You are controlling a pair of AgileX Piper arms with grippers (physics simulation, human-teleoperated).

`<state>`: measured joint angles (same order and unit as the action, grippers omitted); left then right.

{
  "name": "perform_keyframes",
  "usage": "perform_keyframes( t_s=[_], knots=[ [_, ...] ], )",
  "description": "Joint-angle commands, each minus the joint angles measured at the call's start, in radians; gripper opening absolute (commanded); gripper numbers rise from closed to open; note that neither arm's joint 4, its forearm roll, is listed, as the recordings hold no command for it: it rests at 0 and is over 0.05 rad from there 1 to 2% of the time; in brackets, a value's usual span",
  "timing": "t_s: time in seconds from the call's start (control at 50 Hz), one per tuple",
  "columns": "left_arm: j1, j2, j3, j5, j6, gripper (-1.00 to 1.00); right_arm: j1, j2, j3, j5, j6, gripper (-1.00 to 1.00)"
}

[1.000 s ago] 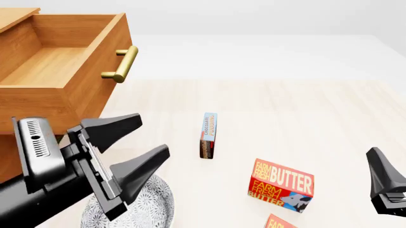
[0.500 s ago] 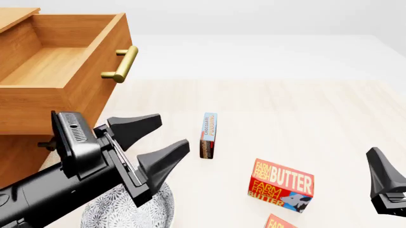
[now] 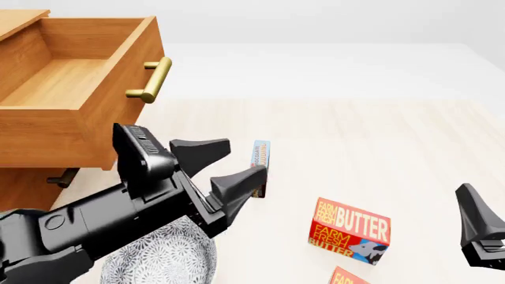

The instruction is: Put the chocolate pudding in the top drawer of the cabinet and close it.

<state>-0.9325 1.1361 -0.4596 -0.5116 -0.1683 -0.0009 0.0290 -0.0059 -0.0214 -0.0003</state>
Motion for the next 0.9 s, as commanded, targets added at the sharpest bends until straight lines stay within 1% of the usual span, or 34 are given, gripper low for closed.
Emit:
perform_keyframes(
  t_s=[0.02,0.04,0.06,0.08,0.1,0.18,0.2,0.24,0.26,0.32,0.46,0.58,0.66,0.7,0.74,0.78,0.8,0.88,0.9],
  knots=[
    [-0.012,0.077,-0.063,0.016,-0.026,1.00,0.000,0.000,0.000,0.000,0.000,1.00],
    [-0.011,0.092,-0.057,0.000,-0.030,1.00,0.000,0.000,0.000,0.000,0.000,1.00],
    [-0.012,0.090,-0.066,0.015,-0.032,1.00,0.000,0.000,0.000,0.000,0.000,1.00],
    [-0.014,0.072,-0.093,0.063,-0.033,1.00,0.000,0.000,0.000,0.000,0.000,1.00],
    [-0.014,0.073,-0.108,0.084,-0.035,1.00,0.000,0.000,0.000,0.000,0.000,1.00],
    [-0.002,0.102,-0.140,0.103,-0.045,1.00,0.000,0.000,0.000,0.000,0.000,1.00],
    [0.021,0.111,-0.142,0.102,-0.068,1.00,0.000,0.000,0.000,0.000,0.000,1.00],
    [0.016,0.137,-0.158,0.114,-0.068,1.00,0.000,0.000,0.000,0.000,0.000,1.00],
    [0.129,0.244,-0.285,0.285,-0.122,1.00,0.000,0.001,0.000,0.000,0.001,1.00],
    [0.134,0.255,-0.300,0.301,-0.127,1.00,0.000,0.001,0.000,0.000,0.000,1.00],
    [0.145,0.262,-0.346,0.348,-0.107,1.00,0.000,0.001,0.000,0.000,0.001,1.00],
    [0.174,0.268,-0.358,0.364,-0.106,1.00,0.000,0.000,0.000,0.000,0.000,1.00],
    [0.168,0.296,-0.367,0.365,-0.113,1.00,0.000,0.000,0.000,0.000,0.000,1.00],
    [0.193,0.303,-0.363,0.359,-0.112,1.00,0.000,-0.001,0.000,0.000,-0.001,1.00],
    [0.199,0.311,-0.371,0.365,-0.106,1.00,0.000,0.001,0.000,0.000,0.000,1.00],
    [0.204,0.315,-0.372,0.364,-0.112,1.00,0.000,0.000,0.000,0.000,0.000,1.00],
    [0.204,0.346,-0.382,0.374,-0.121,1.00,0.000,0.000,0.000,0.000,-0.001,1.00],
    [0.216,0.359,-0.389,0.374,-0.124,1.00,0.000,0.000,0.000,0.000,0.000,1.00],
    [0.222,0.364,-0.385,0.368,-0.137,1.00,0.000,0.000,0.000,0.000,0.000,1.00]
  ],
)
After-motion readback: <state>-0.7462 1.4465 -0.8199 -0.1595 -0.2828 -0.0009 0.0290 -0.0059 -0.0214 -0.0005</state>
